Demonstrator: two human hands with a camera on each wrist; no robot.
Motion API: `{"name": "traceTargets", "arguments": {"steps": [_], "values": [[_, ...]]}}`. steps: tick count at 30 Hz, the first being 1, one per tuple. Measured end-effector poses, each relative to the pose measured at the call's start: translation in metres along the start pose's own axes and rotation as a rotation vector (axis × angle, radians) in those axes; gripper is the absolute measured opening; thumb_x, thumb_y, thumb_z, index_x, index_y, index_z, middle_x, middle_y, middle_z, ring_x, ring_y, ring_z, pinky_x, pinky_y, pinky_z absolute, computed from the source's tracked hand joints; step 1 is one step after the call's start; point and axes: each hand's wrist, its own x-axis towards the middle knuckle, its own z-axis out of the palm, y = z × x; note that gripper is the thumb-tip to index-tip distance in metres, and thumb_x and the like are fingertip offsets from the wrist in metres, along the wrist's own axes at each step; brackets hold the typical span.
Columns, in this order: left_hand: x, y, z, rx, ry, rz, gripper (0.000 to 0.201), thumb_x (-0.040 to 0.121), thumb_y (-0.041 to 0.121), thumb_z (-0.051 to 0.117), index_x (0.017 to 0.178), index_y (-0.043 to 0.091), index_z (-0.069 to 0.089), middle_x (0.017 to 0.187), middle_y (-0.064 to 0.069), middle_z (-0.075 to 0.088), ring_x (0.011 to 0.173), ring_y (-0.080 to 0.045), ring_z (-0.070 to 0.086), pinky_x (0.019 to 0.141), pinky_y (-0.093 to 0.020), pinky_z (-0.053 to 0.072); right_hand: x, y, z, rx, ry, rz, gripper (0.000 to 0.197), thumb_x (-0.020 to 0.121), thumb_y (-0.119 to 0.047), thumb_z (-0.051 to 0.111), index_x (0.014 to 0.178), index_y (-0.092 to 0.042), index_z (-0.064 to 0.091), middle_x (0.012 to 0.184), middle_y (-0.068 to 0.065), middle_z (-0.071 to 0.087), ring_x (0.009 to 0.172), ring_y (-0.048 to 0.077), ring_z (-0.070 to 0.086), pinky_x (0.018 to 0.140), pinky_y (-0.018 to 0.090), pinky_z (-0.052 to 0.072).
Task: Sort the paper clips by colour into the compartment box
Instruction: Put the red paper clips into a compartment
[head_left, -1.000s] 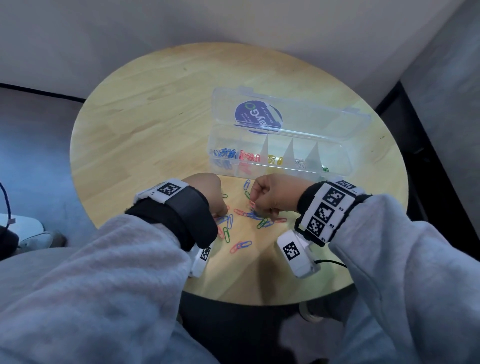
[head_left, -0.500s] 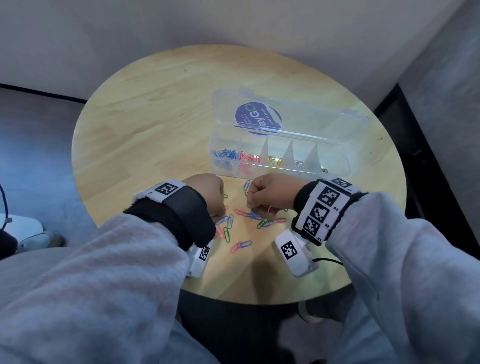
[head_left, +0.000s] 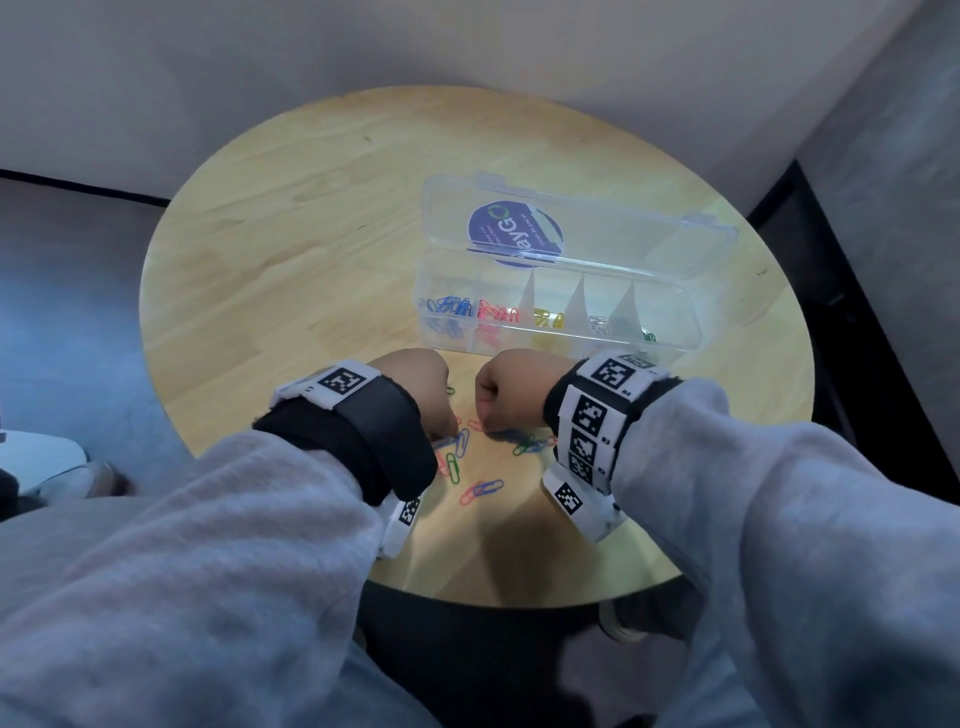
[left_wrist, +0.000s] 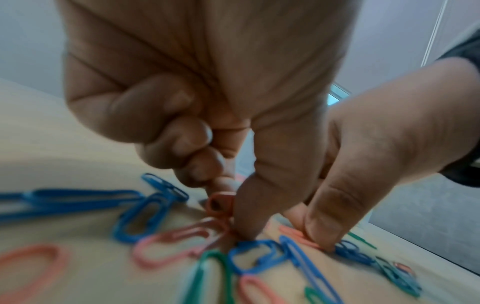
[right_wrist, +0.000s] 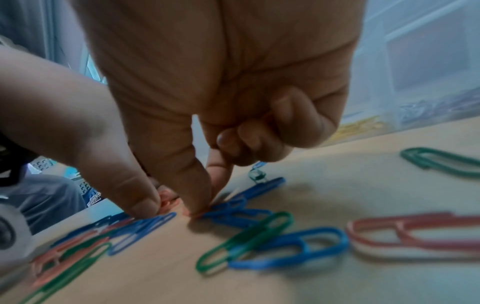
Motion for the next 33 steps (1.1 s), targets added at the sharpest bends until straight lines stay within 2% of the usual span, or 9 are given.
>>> {"name": "traceTargets", "arguments": {"steps": [3, 7, 12, 17, 21, 25, 27, 29, 33], "values": [[-0.002, 0.001, -0.001, 0.029, -0.001, 0.017, 0.011, 0.077, 0.025, 0.067, 0.078, 0.015, 0.061, 0.061, 0.001, 0.053, 0.072, -0.021, 0.054, 0.055, -0.023, 0.037, 0.0, 0.004, 0.002, 0.052, -0.01, 0.009, 0.019, 0.078, -0.01, 0.061, 0.062, -0.017, 0.053, 0.064, -0.004, 0.051, 0.071, 0.017, 0.051, 0.051, 0.02, 0.036], [-0.007, -0.003, -0.005, -0.046, -0.027, 0.04, 0.011, 0.077, 0.023, 0.065, 0.071, 0.014, 0.061, 0.059, 0.001, 0.055, 0.068, -0.021, 0.053, 0.063, -0.025, 0.04, -0.005, 0.008, 0.002, 0.138, 0.031, -0.001, 0.009, 0.08, -0.022, 0.068, 0.081, -0.017, 0.06, 0.069, -0.007, 0.052, 0.067, 0.012, 0.049, 0.055, 0.021, 0.036], [-0.014, -0.014, -0.027, -0.5, -0.009, 0.056, 0.013, 0.077, 0.017, 0.065, 0.066, 0.013, 0.061, 0.057, -0.001, 0.057, 0.06, -0.02, 0.048, 0.063, -0.024, 0.04, -0.005, 0.004, 0.007, 0.054, 0.017, -0.016, 0.005, 0.08, -0.018, 0.067, 0.079, -0.018, 0.062, 0.064, -0.008, 0.051, 0.073, 0.016, 0.053, 0.052, 0.02, 0.036], [-0.025, -0.019, -0.037, -1.018, -0.013, 0.069, 0.035, 0.083, -0.006, 0.047, 0.055, 0.014, 0.038, 0.056, -0.006, 0.054, 0.049, -0.013, 0.043, 0.04, -0.013, 0.033, -0.008, 0.009, 0.006, 0.106, -0.006, 0.019, 0.021, 0.075, -0.012, 0.066, 0.06, -0.02, 0.054, 0.059, -0.007, 0.052, 0.067, 0.016, 0.052, 0.053, 0.02, 0.039], [-0.034, -0.024, -0.038, -1.197, -0.078, 0.081, 0.034, 0.08, -0.009, 0.033, 0.056, 0.015, 0.034, 0.054, -0.006, 0.05, 0.037, -0.009, 0.04, 0.035, -0.01, 0.028, -0.016, 0.021, -0.001, 0.315, 0.005, 0.049, 0.024, 0.079, -0.018, 0.066, 0.058, -0.021, 0.053, 0.059, -0.007, 0.052, 0.054, 0.009, 0.047, 0.054, 0.021, 0.04], [-0.045, -0.028, -0.039, -1.326, -0.14, 0.086, 0.013, 0.063, 0.003, 0.041, 0.063, 0.016, 0.041, 0.054, -0.005, 0.052, 0.039, -0.01, 0.041, 0.034, -0.011, 0.028, -0.024, 0.037, 0.002, 0.717, -0.002, 0.086, 0.025, 0.084, 0.001, 0.058, 0.064, -0.014, 0.051, 0.063, 0.004, 0.052, 0.052, 0.014, 0.045, 0.046, 0.019, 0.039], [-0.048, -0.026, -0.039, -1.329, -0.161, 0.075, 0.012, 0.06, 0.009, 0.049, 0.069, 0.016, 0.049, 0.055, -0.003, 0.051, 0.041, -0.009, 0.041, 0.035, -0.012, 0.029, -0.029, 0.046, 0.006, 0.943, 0.0, 0.102, 0.025, 0.086, 0.01, 0.049, 0.071, -0.01, 0.052, 0.065, 0.01, 0.048, 0.052, 0.017, 0.043, 0.042, 0.021, 0.039], [-0.046, -0.024, -0.037, -1.234, -0.159, 0.01, 0.004, 0.075, 0.013, 0.055, 0.077, 0.016, 0.053, 0.056, 0.0, 0.046, 0.042, -0.008, 0.037, 0.035, -0.012, 0.026, -0.036, 0.051, 0.008, 1.161, -0.009, 0.122, 0.027, 0.088, 0.015, 0.038, 0.081, -0.007, 0.053, 0.063, 0.009, 0.04, 0.042, 0.014, 0.042, 0.037, 0.017, 0.039], [-0.034, -0.025, -0.027, -0.558, -0.021, -0.072, 0.012, 0.087, 0.024, 0.054, 0.084, 0.013, 0.051, 0.064, -0.002, 0.043, 0.056, -0.02, 0.039, 0.05, -0.021, 0.027, -0.045, 0.063, 0.01, 1.291, 0.057, 0.205, 0.031, 0.091, 0.01, 0.029, 0.08, -0.004, 0.055, 0.062, 0.008, 0.038, 0.038, 0.009, 0.042, 0.034, 0.014, 0.036]]}}
